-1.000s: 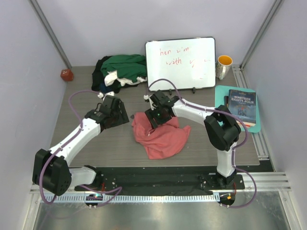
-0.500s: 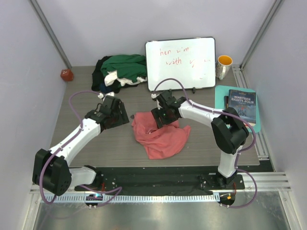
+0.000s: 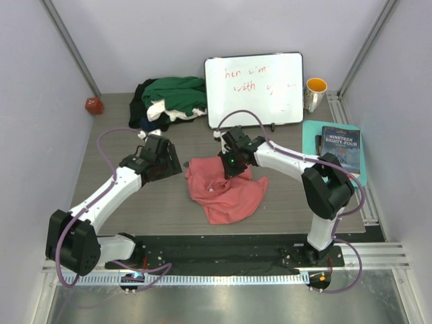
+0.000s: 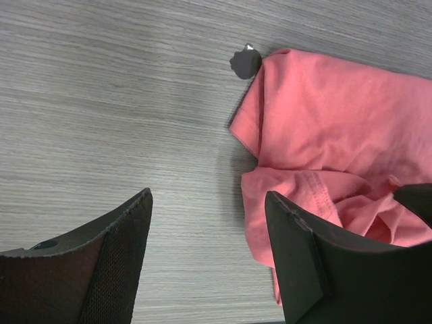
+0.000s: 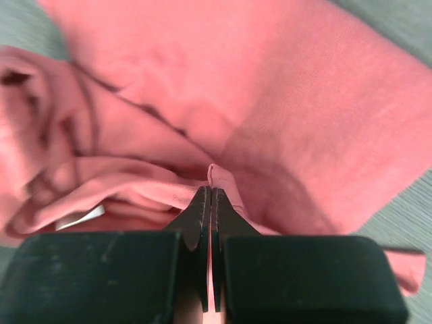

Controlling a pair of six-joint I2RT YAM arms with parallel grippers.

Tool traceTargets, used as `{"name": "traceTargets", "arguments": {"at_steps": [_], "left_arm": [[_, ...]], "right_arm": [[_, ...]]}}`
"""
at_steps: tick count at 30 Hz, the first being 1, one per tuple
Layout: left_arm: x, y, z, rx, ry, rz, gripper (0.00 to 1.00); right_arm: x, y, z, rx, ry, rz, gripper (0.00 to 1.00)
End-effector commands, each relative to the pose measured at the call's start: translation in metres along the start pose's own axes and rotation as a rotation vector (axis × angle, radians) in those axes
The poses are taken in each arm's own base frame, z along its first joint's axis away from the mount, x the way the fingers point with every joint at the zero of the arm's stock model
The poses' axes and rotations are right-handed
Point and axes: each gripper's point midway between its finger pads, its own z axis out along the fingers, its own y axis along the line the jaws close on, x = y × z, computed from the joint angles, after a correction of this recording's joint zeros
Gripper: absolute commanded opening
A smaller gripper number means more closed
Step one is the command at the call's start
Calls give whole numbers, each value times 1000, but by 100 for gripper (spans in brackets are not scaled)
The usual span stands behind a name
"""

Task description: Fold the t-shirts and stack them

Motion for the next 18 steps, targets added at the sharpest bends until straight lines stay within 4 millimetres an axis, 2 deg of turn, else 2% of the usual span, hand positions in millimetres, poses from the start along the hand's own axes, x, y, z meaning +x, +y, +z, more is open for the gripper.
{"name": "traceTargets", "arguments": {"at_steps": [1, 2, 3, 6, 8, 9, 11, 12, 14, 15, 17, 18], "left_arm": [[-11, -11, 0, 44, -34, -29, 69], [-14, -14, -1, 51, -38, -32, 68], [-15, -15, -1, 55, -39, -32, 68], [-18, -20, -2, 68, -38, -33, 68], [-19, -21, -2, 72, -39, -33, 68], [-19, -21, -3, 72, -38, -33, 68], [-21, -23, -4, 76, -42, -33, 68], [-22, -23, -6, 79, -45, -35, 68], [-24, -23, -9, 81, -53, -39, 68], [-24, -21, -11, 73, -57, -39, 68], [-28, -19, -17, 71, -80, -44, 68], [-29, -15, -19, 51, -89, -46, 68]], "right_arm": [[-68, 33, -66, -90, -241, -16, 1], [-75, 39, -75, -110, -267, -19, 1], [-87, 47, -94, -131, -315, -29, 1], [-104, 63, -125, -176, -389, -33, 1], [-109, 71, -138, -191, -411, -42, 1], [-118, 76, -151, -203, -443, -50, 1], [-121, 83, -161, -212, -451, -62, 1], [-132, 89, -174, -223, -481, -71, 1], [-134, 102, -185, -238, -486, -99, 1], [-145, 110, -202, -251, -531, -111, 1], [-151, 121, -218, -267, -560, -127, 1], [-161, 127, -237, -274, -608, -134, 1]]}}
